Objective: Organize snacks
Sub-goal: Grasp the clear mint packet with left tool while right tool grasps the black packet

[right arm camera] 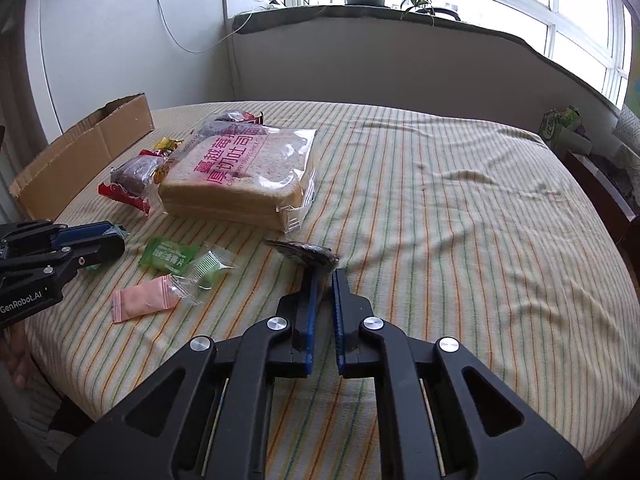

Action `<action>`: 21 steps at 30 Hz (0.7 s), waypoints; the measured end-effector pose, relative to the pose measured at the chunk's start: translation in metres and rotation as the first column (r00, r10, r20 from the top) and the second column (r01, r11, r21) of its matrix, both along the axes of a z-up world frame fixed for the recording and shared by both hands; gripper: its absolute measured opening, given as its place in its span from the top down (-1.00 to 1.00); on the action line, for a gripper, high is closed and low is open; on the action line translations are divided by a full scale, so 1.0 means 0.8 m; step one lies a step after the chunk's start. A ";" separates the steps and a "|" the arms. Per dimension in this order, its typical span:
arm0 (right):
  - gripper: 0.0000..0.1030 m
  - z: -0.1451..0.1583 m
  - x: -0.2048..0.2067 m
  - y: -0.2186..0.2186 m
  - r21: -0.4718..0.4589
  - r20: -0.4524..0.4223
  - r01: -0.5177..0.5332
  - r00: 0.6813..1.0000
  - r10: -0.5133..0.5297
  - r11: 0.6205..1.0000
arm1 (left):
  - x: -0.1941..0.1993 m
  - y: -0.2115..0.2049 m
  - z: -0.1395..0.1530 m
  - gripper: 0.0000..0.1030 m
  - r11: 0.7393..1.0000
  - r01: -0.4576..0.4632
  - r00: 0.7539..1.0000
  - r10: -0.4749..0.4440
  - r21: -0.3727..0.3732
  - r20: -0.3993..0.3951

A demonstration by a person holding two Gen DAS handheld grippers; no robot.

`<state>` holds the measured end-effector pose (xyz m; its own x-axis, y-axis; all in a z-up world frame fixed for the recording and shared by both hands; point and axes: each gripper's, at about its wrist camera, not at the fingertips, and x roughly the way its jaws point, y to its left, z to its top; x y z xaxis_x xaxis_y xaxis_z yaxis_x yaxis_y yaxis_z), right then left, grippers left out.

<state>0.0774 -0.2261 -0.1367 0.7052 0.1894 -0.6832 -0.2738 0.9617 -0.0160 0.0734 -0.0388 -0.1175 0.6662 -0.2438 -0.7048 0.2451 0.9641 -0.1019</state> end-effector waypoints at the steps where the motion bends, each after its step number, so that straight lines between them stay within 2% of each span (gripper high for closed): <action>1: 0.68 0.000 -0.001 0.000 -0.015 0.001 -0.002 1.000 0.002 1.000 | 0.000 0.000 0.000 0.63 1.000 0.001 1.000 -0.001 0.001 -0.003; 2: 0.55 0.001 -0.002 0.000 -0.030 0.007 0.003 1.000 -0.003 1.000 | 0.001 0.000 -0.001 0.63 1.000 0.002 1.000 -0.002 0.001 -0.005; 4: -0.23 0.000 0.000 -0.001 -0.049 0.013 0.015 1.000 -0.014 0.999 | 0.001 -0.001 -0.001 0.63 1.000 0.006 1.000 -0.006 0.001 -0.006; 5: -0.33 -0.001 0.001 0.000 -0.059 0.012 0.013 1.000 -0.012 0.998 | 0.001 -0.002 -0.001 0.63 1.000 0.009 1.000 -0.009 -0.001 -0.007; 11: -0.33 0.000 0.007 0.013 -0.115 0.032 -0.032 0.999 0.036 0.993 | 0.003 -0.001 -0.002 0.63 1.000 0.014 1.000 -0.014 -0.007 -0.013; 12: -0.24 0.001 0.010 0.013 -0.102 0.024 -0.035 0.999 0.037 0.994 | 0.003 0.000 -0.002 0.63 1.000 0.013 1.000 -0.014 -0.008 -0.013; 13: -0.04 0.000 0.014 0.013 -0.085 0.009 -0.042 0.999 0.043 0.996 | 0.004 0.000 -0.002 0.63 1.000 0.013 1.000 -0.013 -0.010 -0.014; 14: 0.07 0.000 0.017 0.015 -0.072 -0.004 -0.050 0.999 0.050 0.996 | 0.004 0.000 -0.003 0.63 1.000 0.013 1.000 -0.014 -0.011 -0.014; 15: 0.35 0.002 0.017 0.017 -0.071 -0.003 -0.050 0.999 0.050 0.996 | 0.005 0.001 -0.003 0.63 1.000 0.013 1.000 -0.014 -0.012 -0.015; 16: 0.47 0.002 0.017 0.020 -0.079 -0.002 -0.048 0.999 0.048 0.996 | 0.005 0.001 -0.003 0.63 1.000 0.013 1.000 -0.013 -0.013 -0.015; 21: 0.48 0.001 0.012 0.020 -0.052 -0.002 -0.032 0.999 0.032 0.998 | 0.005 0.002 -0.002 0.63 1.000 0.011 1.000 -0.011 -0.019 -0.016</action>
<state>0.0869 -0.2103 -0.1359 0.6988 0.1764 -0.6932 -0.3047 0.9502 -0.0653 0.0774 -0.0369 -0.1195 0.6522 -0.2644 -0.7105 0.2541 0.9592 -0.1237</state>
